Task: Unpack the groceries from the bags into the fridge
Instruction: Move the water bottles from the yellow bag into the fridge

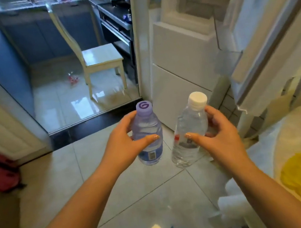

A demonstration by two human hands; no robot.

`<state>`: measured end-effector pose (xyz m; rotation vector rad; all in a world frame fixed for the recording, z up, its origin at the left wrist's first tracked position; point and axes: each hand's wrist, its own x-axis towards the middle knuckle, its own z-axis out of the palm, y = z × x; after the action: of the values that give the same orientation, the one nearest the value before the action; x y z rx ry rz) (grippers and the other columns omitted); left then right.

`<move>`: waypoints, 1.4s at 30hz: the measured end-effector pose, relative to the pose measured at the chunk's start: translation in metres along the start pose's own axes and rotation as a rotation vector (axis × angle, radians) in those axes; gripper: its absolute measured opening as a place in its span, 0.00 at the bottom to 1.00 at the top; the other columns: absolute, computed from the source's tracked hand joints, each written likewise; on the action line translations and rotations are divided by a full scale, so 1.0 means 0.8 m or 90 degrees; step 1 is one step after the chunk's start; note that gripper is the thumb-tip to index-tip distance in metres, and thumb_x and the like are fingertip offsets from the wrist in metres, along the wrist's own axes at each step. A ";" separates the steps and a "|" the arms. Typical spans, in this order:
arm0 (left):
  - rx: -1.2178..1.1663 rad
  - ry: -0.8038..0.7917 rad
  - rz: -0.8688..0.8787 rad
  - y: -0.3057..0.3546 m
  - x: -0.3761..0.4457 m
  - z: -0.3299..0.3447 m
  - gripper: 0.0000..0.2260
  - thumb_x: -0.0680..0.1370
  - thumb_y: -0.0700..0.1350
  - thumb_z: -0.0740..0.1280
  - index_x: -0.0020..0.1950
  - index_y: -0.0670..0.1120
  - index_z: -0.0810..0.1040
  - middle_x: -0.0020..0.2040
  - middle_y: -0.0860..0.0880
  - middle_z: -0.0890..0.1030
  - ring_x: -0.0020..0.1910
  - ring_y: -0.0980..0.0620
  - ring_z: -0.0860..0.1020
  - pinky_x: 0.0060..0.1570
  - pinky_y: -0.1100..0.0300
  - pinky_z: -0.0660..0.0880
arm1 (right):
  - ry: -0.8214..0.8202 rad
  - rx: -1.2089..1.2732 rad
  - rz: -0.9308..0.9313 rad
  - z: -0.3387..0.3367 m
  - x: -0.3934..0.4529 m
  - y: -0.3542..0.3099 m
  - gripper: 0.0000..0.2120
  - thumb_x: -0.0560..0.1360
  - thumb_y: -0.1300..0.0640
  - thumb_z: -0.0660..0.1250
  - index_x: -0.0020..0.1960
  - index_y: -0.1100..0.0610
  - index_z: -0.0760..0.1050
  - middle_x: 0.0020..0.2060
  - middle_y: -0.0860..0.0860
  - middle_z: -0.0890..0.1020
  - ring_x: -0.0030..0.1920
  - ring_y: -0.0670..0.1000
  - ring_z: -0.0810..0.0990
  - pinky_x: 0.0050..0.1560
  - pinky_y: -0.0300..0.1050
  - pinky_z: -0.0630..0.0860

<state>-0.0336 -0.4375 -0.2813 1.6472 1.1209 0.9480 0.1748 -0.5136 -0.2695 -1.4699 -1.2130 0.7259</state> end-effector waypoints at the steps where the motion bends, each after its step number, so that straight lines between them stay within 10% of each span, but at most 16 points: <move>1: -0.004 0.006 -0.004 -0.005 0.014 -0.012 0.28 0.66 0.47 0.77 0.64 0.56 0.72 0.57 0.61 0.78 0.56 0.63 0.76 0.52 0.62 0.77 | -0.010 -0.001 -0.002 0.014 0.018 -0.002 0.32 0.65 0.63 0.76 0.58 0.37 0.67 0.54 0.37 0.76 0.49 0.28 0.75 0.44 0.24 0.73; 14: 0.039 0.046 0.028 -0.023 0.334 -0.098 0.30 0.63 0.55 0.74 0.63 0.54 0.71 0.54 0.62 0.78 0.52 0.65 0.77 0.45 0.75 0.73 | -0.054 0.086 -0.050 0.117 0.348 0.011 0.31 0.67 0.67 0.73 0.64 0.47 0.68 0.54 0.37 0.76 0.49 0.28 0.75 0.43 0.24 0.73; 22: 0.034 0.027 0.072 -0.003 0.571 -0.088 0.28 0.64 0.53 0.76 0.63 0.57 0.72 0.56 0.60 0.79 0.55 0.60 0.78 0.54 0.60 0.75 | 0.067 0.079 -0.045 0.114 0.562 0.009 0.34 0.66 0.62 0.76 0.66 0.45 0.67 0.57 0.39 0.75 0.52 0.31 0.75 0.46 0.25 0.74; 27: -0.006 -0.067 0.130 0.014 0.716 -0.057 0.21 0.66 0.50 0.75 0.52 0.66 0.72 0.46 0.68 0.79 0.47 0.68 0.78 0.40 0.73 0.74 | 0.153 0.033 -0.056 0.088 0.672 0.012 0.30 0.66 0.60 0.75 0.63 0.42 0.68 0.56 0.37 0.75 0.52 0.34 0.75 0.42 0.25 0.74; 42: -0.112 -0.416 0.375 0.161 1.068 0.097 0.17 0.70 0.43 0.75 0.52 0.60 0.75 0.47 0.58 0.83 0.47 0.63 0.80 0.47 0.67 0.77 | 0.479 -0.038 -0.137 -0.049 0.909 -0.055 0.26 0.67 0.67 0.73 0.58 0.44 0.74 0.53 0.44 0.82 0.52 0.42 0.81 0.49 0.36 0.77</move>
<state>0.3228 0.3312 -0.0945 1.9676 0.1058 0.7320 0.4168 0.1538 -0.1018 -1.4360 -0.7826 -0.0328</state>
